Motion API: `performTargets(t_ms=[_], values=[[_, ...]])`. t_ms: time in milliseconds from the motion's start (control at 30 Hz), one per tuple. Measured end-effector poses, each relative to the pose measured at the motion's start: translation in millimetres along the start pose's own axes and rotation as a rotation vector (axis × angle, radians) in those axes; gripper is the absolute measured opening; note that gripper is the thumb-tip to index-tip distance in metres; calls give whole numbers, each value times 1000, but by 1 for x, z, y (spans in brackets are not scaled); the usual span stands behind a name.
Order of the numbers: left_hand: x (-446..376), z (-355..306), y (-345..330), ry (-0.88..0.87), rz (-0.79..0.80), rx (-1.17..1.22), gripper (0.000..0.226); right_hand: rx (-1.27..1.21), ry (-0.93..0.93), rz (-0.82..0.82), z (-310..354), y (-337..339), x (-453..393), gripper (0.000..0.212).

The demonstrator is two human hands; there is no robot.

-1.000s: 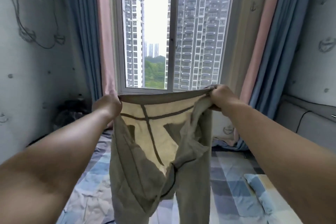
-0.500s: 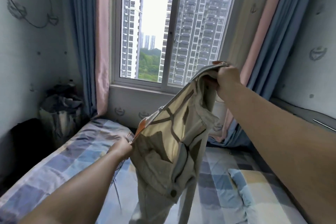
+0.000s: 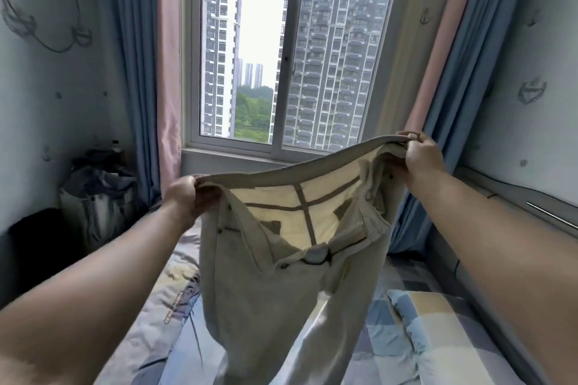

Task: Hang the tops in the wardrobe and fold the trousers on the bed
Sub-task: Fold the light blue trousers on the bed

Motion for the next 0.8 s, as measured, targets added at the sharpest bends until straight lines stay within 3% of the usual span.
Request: performTargets(t_ms=[200, 400, 533, 700, 800], values=[[17, -94, -38, -265, 32, 56, 14, 52, 84, -48, 16, 23, -18, 18], [47, -151, -115, -415, 220, 0, 12, -57, 56, -82, 39, 47, -51, 23], [75, -159, -173, -432, 358, 12, 9, 7, 82, -112, 78, 81, -70, 28], [115, -179, -235, -370, 556, 155, 19, 113, 243, -89, 195, 85, -112, 22], [121, -193, -233, -351, 521, 223, 21, 150, 366, -35, 266, 51, -119, 16]])
Point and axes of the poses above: each hand's wrist, its own x-axis away from the middle knuckle, its own y-axis out of the back of the hand, z = x × y, the point moved 9 cm from there along -x, towards the middle knuckle, and after that the axes turned 3 degrees about -x, right-handed, at the moved point
